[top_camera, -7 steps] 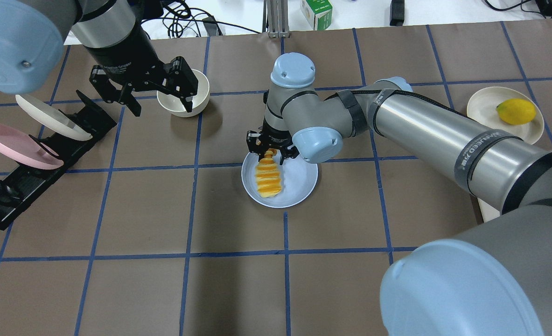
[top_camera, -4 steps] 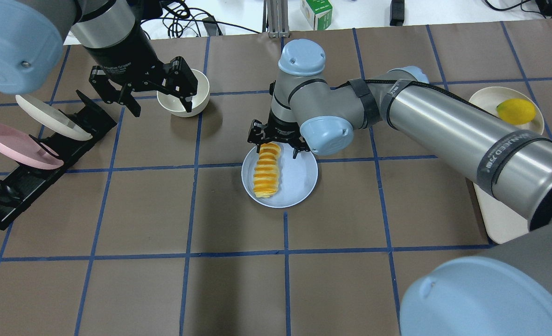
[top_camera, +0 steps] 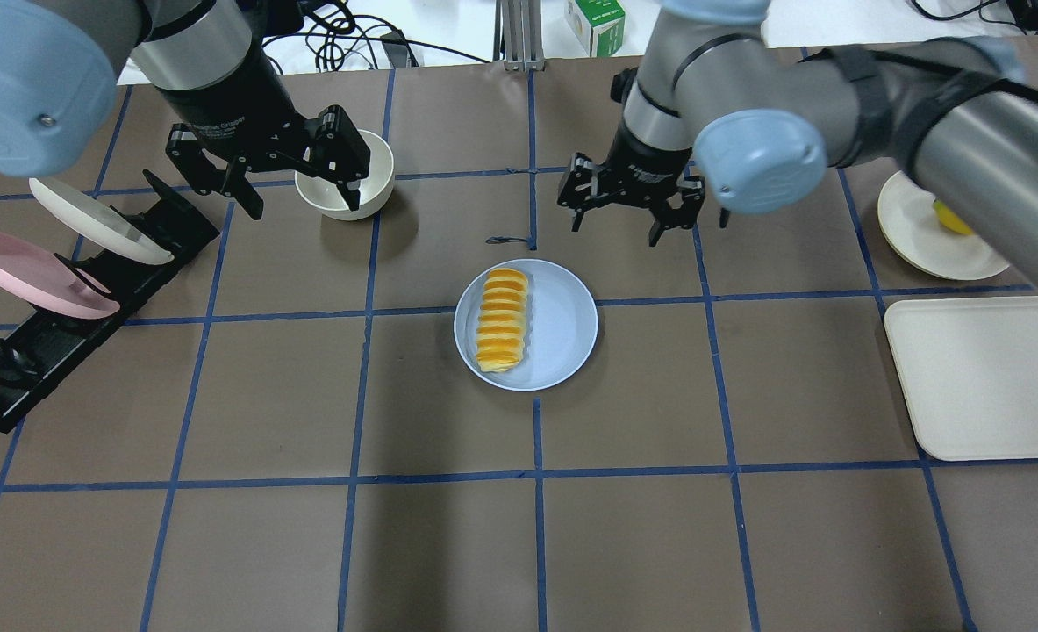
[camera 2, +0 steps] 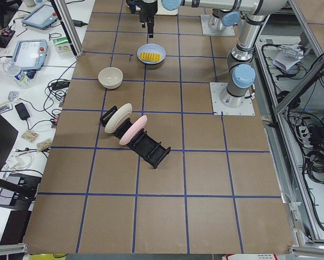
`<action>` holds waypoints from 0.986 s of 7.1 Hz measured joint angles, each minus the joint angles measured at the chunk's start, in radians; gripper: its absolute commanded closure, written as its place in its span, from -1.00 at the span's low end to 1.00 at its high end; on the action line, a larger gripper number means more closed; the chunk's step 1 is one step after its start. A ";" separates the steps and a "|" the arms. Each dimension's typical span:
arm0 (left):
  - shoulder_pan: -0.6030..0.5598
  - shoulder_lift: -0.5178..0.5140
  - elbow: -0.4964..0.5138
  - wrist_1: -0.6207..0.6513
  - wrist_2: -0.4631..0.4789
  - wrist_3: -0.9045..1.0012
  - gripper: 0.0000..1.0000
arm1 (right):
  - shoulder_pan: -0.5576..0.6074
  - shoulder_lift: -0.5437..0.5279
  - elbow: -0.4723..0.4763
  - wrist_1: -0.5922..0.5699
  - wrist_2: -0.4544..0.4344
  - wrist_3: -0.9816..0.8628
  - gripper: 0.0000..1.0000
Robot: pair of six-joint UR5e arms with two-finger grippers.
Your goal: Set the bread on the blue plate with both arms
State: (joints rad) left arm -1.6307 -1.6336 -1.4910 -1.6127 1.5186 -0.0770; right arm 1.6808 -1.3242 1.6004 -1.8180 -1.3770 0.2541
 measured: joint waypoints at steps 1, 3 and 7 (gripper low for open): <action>0.000 0.000 0.000 0.000 0.000 0.000 -1.00 | -0.038 -0.076 0.005 0.068 -0.029 -0.057 -1.00; 0.001 0.000 0.001 0.000 0.000 -0.003 -1.00 | -0.081 -0.198 0.011 0.187 -0.161 -0.173 -1.00; 0.002 -0.003 0.000 0.001 0.000 -0.004 -1.00 | -0.156 -0.269 0.009 0.246 -0.239 -0.209 -1.00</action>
